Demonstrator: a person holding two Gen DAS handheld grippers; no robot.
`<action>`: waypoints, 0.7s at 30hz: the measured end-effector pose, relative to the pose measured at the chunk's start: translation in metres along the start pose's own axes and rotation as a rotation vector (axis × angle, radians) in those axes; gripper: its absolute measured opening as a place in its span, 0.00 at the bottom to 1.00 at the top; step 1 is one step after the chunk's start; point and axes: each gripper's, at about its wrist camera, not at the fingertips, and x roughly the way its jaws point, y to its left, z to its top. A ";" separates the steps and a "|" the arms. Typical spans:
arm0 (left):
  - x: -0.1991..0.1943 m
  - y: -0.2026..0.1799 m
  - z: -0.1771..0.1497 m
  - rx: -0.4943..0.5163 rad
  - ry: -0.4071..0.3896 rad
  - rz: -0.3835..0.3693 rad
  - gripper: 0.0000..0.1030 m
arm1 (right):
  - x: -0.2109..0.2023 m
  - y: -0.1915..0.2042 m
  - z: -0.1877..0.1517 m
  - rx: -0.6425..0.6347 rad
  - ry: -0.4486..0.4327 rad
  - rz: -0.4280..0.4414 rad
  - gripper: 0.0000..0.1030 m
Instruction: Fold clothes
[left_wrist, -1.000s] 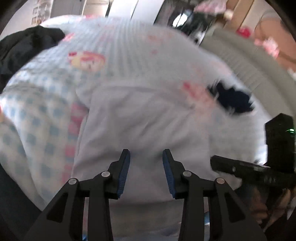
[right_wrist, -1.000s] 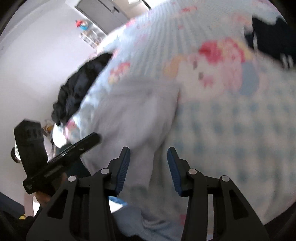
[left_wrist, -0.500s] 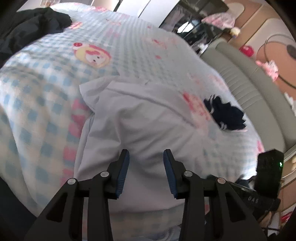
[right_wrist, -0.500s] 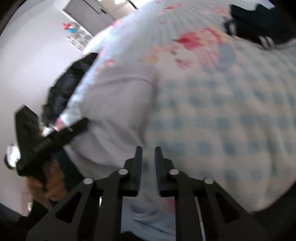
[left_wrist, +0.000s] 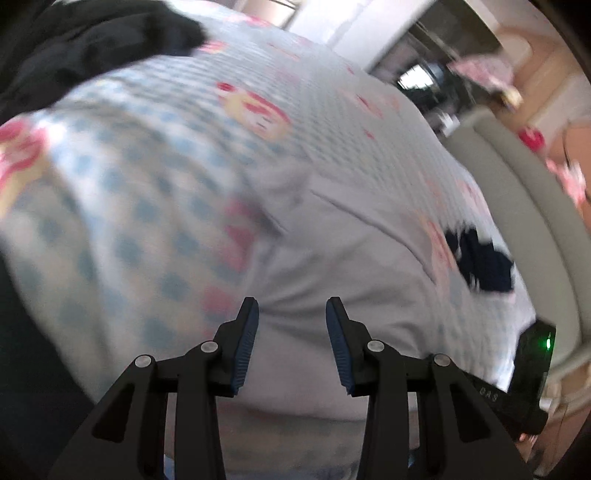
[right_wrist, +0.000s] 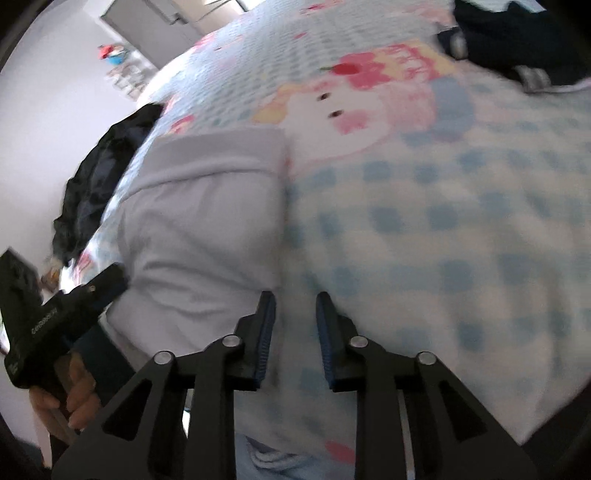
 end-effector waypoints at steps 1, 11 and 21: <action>-0.001 0.004 0.000 -0.024 0.007 -0.030 0.39 | -0.005 0.002 0.002 -0.005 -0.012 0.018 0.16; 0.006 0.015 -0.015 -0.101 0.102 -0.066 0.26 | 0.013 0.021 -0.006 -0.091 0.067 0.068 0.23; 0.014 0.003 -0.011 -0.055 0.096 -0.063 0.25 | -0.012 0.020 0.013 -0.054 -0.007 0.194 0.30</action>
